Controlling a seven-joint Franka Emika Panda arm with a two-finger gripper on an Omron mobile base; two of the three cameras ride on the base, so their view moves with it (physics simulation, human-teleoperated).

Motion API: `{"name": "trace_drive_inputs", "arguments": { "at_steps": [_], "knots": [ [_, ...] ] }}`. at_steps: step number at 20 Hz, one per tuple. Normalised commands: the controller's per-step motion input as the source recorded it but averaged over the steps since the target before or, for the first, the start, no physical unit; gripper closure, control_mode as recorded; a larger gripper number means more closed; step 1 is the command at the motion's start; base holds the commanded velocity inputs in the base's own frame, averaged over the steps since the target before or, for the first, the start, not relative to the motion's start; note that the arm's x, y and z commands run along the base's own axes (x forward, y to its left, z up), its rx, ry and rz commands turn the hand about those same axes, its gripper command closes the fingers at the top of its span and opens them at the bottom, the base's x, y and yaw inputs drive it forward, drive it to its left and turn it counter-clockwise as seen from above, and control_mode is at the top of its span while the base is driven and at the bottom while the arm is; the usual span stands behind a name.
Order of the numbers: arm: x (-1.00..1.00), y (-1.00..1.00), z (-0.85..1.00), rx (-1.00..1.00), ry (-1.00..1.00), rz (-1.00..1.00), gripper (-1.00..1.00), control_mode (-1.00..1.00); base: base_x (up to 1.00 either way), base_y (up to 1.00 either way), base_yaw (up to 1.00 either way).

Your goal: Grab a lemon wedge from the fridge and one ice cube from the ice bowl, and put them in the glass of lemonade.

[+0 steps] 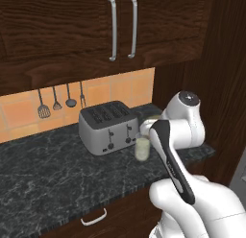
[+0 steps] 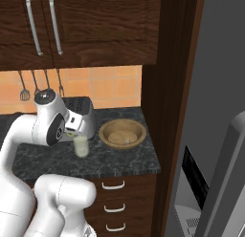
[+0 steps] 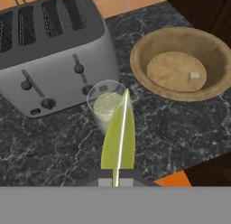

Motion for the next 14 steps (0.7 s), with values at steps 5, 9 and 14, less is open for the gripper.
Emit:
{"name": "trace_drive_inputs", "arguments": {
  "at_steps": [5,9,14],
  "knots": [
    [0.07,0.00,-0.06,0.00,0.00,0.00,1.00,-1.00,0.00,0.00,0.00],
    [0.49,0.21,0.00,-0.02,0.01,0.00,1.00,-1.00,0.00,0.00,0.00],
    [0.48,0.17,-0.06,-0.02,0.04,0.00,1.00,-1.00,0.00,0.00,0.00]
  ]
}}
